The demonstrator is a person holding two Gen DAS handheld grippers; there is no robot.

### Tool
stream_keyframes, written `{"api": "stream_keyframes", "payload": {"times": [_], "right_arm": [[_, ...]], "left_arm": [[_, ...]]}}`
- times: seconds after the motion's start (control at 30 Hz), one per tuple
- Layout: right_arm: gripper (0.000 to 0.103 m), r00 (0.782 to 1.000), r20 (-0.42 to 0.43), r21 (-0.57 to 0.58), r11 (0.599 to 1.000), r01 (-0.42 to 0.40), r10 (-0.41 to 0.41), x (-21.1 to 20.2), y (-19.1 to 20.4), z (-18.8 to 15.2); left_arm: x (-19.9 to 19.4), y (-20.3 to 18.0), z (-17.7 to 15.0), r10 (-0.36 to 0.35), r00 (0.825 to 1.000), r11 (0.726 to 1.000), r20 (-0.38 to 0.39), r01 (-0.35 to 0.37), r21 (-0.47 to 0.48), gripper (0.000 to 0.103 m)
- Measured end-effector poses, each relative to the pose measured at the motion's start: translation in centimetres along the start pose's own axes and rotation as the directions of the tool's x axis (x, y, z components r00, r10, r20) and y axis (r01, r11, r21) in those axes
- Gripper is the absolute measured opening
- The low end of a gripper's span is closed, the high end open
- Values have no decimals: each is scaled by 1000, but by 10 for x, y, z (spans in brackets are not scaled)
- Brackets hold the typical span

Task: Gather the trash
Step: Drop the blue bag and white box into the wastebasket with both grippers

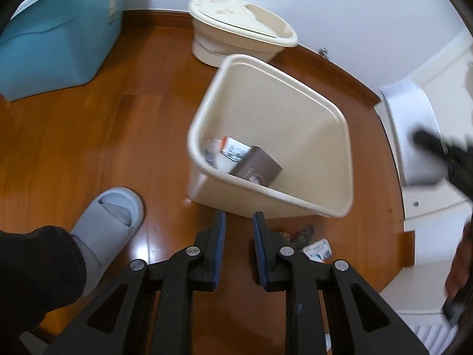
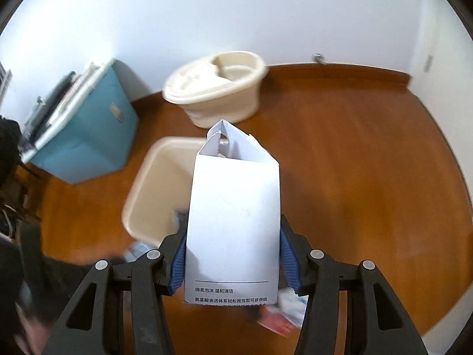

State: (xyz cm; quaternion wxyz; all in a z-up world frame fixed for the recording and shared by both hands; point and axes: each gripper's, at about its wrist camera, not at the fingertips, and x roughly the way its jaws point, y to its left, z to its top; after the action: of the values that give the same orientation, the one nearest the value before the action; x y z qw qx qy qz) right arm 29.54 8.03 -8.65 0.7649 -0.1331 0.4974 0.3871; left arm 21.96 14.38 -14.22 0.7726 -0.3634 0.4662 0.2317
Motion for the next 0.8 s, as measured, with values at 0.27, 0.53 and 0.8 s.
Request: {"api": "stream_keyframes", "payload": {"times": [0.27,0.53,0.8], "right_arm": [[56,911,-399,-125,990,63,-109,172,59,38],[62,832,-534,-106,989,106,-147,256,61,16],[72,962,-262,-40,997,66,-74,115,20,11]], "left_arm": [[17,61,6,34,997,977,-71,-48,-206,18],[28,57,2,35,996,981,-76,-49,-189,18],[36,35,-17,72,995,993,-69,-79,-91,18]]}}
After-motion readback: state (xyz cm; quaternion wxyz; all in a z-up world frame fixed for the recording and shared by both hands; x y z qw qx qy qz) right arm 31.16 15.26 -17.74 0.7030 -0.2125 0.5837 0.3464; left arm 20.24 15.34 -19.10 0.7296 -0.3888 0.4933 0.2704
